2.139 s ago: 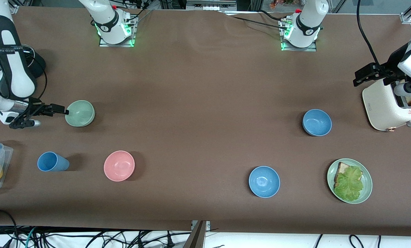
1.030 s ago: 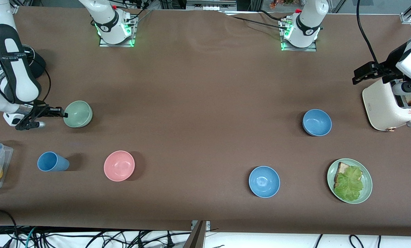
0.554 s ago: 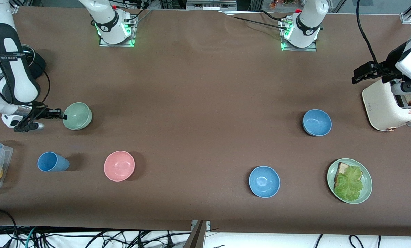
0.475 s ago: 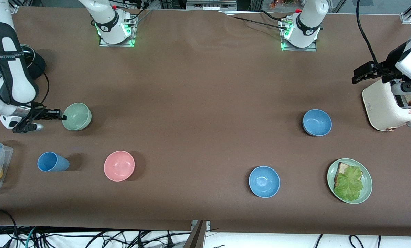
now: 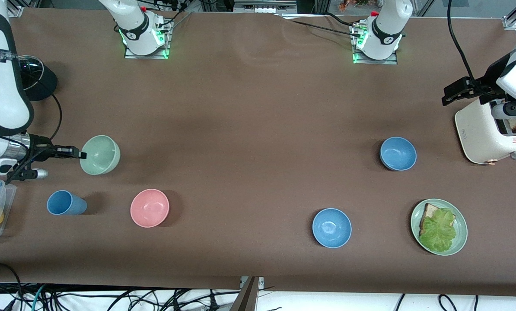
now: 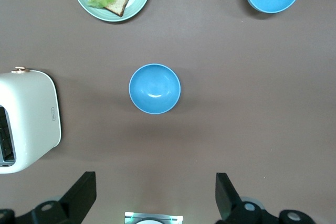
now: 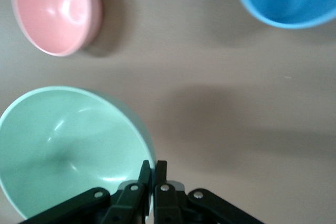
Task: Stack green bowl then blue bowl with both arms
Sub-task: 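Grasp the green bowl rim with the right gripper and slide it inward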
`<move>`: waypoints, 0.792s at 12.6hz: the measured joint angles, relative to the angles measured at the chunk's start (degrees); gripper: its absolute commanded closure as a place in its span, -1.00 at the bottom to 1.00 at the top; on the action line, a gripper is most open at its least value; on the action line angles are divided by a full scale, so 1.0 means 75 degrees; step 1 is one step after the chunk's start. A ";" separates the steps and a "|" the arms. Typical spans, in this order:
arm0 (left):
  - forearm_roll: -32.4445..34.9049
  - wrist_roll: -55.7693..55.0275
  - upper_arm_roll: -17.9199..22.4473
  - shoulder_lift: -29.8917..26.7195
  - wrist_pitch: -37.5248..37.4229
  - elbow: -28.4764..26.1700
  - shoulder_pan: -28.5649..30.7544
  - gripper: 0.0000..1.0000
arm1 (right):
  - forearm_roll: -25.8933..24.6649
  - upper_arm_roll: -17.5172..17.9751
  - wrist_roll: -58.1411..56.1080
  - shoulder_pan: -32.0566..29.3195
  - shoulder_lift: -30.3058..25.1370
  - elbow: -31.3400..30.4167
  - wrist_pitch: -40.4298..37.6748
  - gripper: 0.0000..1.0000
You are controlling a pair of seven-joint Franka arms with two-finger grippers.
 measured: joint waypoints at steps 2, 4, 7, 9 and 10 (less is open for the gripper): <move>0.0000 0.0000 0.0067 0.0072 -0.0010 -0.0001 0.0103 -1.00 | -0.0001 0.0481 0.1015 0.0144 -0.0082 0.0042 -0.0019 1.00; 0.0000 0.0307 0.0148 0.0253 -0.0003 -0.0001 0.0541 -1.00 | -0.0002 0.0649 0.1965 0.0624 -0.0123 0.0050 -0.0012 1.00; 0.0000 0.0934 0.0195 0.0548 0.0078 -0.0001 0.1045 -1.00 | -0.0029 0.0687 0.3556 0.1621 -0.0148 0.0060 0.0214 1.00; 0.0000 0.0975 0.0194 0.0664 0.0083 0.0001 0.1132 -1.00 | -0.0075 0.0696 0.4494 0.2380 -0.0139 0.0059 0.0461 1.00; 0.0000 0.0975 0.0178 0.0742 0.0076 -0.0003 0.1130 -1.00 | -0.0087 0.0700 0.5081 0.2789 -0.0122 0.0058 0.0659 1.00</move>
